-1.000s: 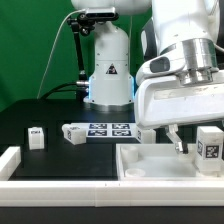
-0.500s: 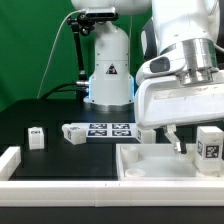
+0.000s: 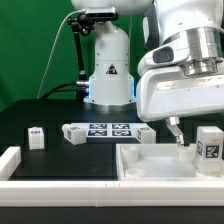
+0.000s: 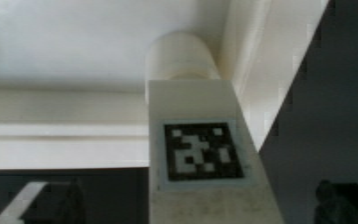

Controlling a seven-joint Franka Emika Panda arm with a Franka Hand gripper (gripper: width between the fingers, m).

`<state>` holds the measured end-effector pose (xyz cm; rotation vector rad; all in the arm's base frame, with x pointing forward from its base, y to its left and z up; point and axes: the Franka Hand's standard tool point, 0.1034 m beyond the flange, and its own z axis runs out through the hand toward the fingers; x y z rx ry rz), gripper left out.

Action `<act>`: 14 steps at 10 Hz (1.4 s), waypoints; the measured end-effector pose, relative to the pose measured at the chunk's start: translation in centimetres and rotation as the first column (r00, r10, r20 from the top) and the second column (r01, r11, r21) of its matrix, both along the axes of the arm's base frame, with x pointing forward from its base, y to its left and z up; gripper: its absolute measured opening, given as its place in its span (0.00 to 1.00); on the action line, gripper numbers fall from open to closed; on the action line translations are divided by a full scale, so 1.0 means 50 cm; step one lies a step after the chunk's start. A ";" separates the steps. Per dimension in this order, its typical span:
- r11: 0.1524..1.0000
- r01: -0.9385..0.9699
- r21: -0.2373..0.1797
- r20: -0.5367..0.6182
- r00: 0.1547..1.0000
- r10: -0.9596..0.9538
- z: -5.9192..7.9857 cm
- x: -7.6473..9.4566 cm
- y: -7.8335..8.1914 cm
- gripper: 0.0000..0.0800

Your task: Assemble one leg

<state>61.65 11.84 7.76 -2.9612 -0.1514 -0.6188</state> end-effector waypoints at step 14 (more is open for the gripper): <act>1.000 0.021 0.005 -0.460 0.888 -0.017 -0.002 0.030 -0.020 0.36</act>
Offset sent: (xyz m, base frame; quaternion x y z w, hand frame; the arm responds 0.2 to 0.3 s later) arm 0.0267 -0.0291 -0.0032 -0.0152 -0.2301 -0.0155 0.9729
